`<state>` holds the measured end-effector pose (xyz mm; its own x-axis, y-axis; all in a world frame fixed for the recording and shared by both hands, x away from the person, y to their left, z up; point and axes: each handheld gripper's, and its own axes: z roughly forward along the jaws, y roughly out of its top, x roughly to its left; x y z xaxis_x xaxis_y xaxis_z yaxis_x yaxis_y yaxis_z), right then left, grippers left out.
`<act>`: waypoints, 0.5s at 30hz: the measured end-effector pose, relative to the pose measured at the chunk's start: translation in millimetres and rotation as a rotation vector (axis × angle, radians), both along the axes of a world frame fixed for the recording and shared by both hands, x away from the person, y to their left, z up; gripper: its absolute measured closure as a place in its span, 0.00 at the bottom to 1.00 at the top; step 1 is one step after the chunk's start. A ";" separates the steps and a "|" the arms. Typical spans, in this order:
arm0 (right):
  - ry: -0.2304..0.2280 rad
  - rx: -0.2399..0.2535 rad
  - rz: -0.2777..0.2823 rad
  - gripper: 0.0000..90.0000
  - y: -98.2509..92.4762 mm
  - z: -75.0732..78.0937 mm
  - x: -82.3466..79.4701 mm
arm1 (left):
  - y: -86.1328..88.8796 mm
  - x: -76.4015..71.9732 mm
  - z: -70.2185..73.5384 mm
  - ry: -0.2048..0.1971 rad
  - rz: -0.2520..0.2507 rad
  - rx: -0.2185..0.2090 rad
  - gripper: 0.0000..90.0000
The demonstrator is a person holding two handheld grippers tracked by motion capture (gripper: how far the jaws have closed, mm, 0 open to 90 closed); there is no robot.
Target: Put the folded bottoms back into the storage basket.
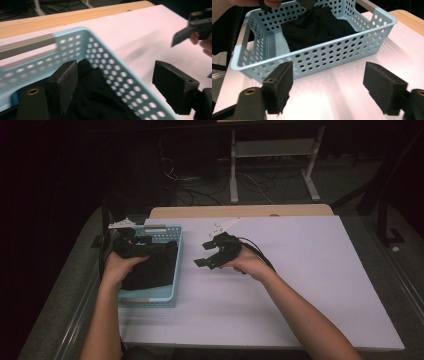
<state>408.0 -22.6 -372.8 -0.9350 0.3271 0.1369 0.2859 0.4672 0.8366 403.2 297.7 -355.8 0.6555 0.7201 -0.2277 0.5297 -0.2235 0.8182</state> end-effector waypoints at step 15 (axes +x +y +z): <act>-0.018 0.026 -0.038 0.16 -50.9 -7.1 -20.3 | -50.3 -35.3 1.3 -0.017 -0.134 -0.024 0.08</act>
<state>387.7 -73.5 -379.9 -0.9244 0.3589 0.1294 0.2882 0.4345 0.8533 367.9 247.4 -354.5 0.7492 0.6203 -0.2320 0.4824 -0.2712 0.8329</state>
